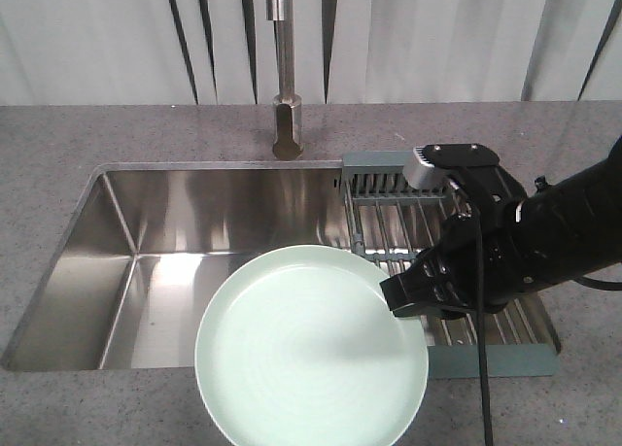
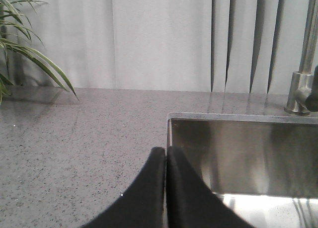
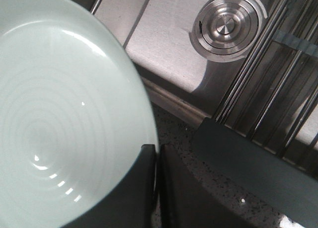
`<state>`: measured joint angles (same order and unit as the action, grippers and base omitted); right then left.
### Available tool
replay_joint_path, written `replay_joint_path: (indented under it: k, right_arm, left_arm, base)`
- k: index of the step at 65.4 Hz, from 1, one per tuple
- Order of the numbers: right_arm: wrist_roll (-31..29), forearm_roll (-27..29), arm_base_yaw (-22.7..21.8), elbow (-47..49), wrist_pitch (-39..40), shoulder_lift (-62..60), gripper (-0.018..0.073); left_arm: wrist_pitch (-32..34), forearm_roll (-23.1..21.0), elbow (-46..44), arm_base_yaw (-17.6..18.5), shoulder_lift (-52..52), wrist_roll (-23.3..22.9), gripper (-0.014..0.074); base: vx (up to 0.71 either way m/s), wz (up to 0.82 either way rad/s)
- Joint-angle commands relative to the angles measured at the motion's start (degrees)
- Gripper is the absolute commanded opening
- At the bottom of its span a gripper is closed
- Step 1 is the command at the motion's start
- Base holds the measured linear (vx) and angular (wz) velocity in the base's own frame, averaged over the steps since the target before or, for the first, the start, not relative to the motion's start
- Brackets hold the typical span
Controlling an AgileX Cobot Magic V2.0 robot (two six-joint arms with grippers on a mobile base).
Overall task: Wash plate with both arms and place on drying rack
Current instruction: 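Move the held plate over the sink beside the dish rack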
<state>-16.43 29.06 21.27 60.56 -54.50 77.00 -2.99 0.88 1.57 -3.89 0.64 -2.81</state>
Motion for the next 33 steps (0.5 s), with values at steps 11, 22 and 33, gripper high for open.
replay_joint_path:
  k: [11,22,33]
  right_arm:
    - [-0.53,1.77,0.00,1.53,1.67,-1.75,-0.0001]
    - [-0.53,1.77,0.00,1.53,1.67,-1.75,-0.0001]
    - [-0.53,1.77,0.00,1.53,1.67,-1.75,-0.0001]
  left_arm:
    - [4.26,-0.39,-1.50,0.23,0.82,-0.19,-0.0006]
    - [4.26,-0.39,-1.50,0.23,0.82,-0.19,-0.0006]
    - [4.26,-0.39,-1.50,0.23,0.82,-0.19,-0.0006]
  base:
    - [0.06,-0.01]
    - [0.06,-0.01]
    - [0.05,-0.02]
